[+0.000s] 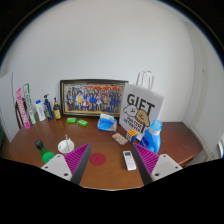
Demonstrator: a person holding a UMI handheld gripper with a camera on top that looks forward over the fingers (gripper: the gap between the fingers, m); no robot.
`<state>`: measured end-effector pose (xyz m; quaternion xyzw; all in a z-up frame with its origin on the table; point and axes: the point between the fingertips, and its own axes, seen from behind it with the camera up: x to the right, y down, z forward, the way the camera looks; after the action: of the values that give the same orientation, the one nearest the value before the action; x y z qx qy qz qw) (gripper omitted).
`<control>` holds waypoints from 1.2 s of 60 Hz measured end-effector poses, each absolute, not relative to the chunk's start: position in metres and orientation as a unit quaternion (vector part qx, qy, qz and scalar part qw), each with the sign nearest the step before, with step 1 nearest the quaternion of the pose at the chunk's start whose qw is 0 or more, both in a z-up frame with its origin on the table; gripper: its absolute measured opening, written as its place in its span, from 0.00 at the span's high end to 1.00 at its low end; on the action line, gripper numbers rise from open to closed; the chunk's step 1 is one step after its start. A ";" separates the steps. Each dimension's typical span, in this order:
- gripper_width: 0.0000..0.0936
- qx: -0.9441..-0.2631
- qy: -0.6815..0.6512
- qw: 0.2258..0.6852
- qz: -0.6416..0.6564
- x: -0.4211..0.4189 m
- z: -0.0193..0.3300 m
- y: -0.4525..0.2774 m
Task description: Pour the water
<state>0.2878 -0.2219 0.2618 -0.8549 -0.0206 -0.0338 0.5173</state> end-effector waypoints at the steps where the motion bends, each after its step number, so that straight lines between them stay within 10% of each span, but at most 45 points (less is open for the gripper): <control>1: 0.08 -0.855 -0.020 0.517 -0.033 0.287 0.261 -0.222; 42: 0.08 -0.879 -0.057 0.472 0.041 0.132 0.113 -0.304; 72: 0.20 -0.815 -0.032 0.577 0.035 0.045 0.074 -0.199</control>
<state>0.0452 -0.1994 0.0744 -0.8153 -0.0318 0.0348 0.5771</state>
